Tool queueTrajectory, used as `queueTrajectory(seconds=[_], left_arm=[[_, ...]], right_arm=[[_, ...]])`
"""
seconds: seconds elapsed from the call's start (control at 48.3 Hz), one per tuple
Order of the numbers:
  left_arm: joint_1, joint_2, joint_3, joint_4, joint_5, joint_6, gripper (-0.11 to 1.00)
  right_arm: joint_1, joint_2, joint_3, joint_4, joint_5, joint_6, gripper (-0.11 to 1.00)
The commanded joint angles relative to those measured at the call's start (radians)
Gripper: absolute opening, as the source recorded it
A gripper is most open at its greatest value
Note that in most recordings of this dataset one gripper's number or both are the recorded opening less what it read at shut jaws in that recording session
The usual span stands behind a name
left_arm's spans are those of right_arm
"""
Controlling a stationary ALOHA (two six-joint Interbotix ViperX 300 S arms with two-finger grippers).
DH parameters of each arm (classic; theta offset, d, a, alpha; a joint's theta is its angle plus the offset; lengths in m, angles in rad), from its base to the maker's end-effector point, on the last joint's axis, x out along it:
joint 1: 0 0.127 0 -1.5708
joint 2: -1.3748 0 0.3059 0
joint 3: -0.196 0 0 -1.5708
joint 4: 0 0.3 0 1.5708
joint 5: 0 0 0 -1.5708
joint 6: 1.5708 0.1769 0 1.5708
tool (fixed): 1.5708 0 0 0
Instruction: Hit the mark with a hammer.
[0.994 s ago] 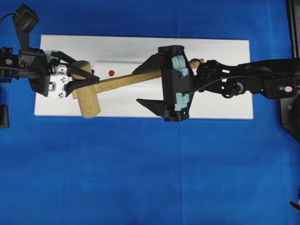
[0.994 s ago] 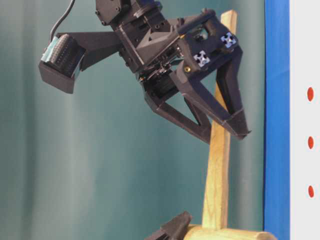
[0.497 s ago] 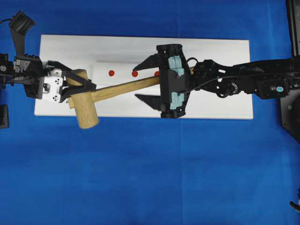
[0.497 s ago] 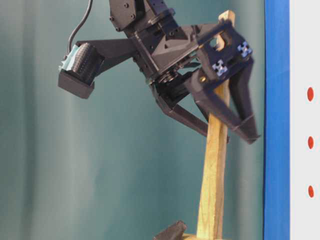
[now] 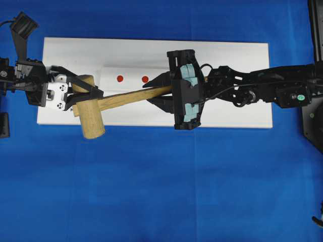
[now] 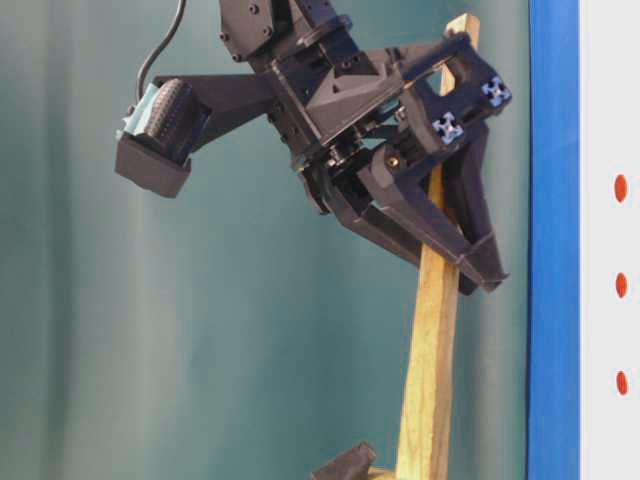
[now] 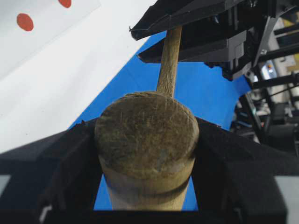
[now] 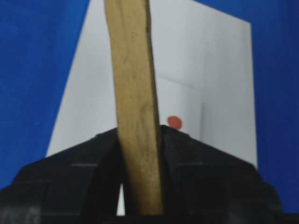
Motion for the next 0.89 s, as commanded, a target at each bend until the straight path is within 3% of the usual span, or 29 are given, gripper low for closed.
queueTrajectory(seconds=[0.0, 0.207, 0.311, 0.373, 0.745, 0.87], left_arm=[[-0.006, -0.006, -0.02, 0.002, 0.003, -0.005, 0.46], [-0.006, -0.006, -0.02, 0.002, 0.011, 0.0, 0.49], [-0.008, -0.011, -0.018, 0.005, 0.011, 0.005, 0.77], [-0.006, -0.017, -0.015, 0.005, 0.011, 0.009, 0.87], [-0.003, -0.153, 0.049, 0.006, 0.071, 0.075, 0.83], [-0.002, -0.219, 0.074, 0.008, 0.095, 0.141, 0.83]], right_arm=[[-0.008, -0.014, -0.014, 0.005, -0.005, 0.003, 0.11], [-0.008, -0.015, -0.017, 0.008, -0.003, 0.005, 0.11], [-0.008, -0.021, -0.015, 0.011, -0.005, 0.009, 0.11], [-0.008, -0.032, -0.009, 0.018, -0.003, 0.011, 0.11], [-0.005, -0.167, 0.121, 0.08, -0.003, 0.012, 0.09], [-0.003, -0.206, 0.161, 0.098, -0.003, 0.012, 0.09]])
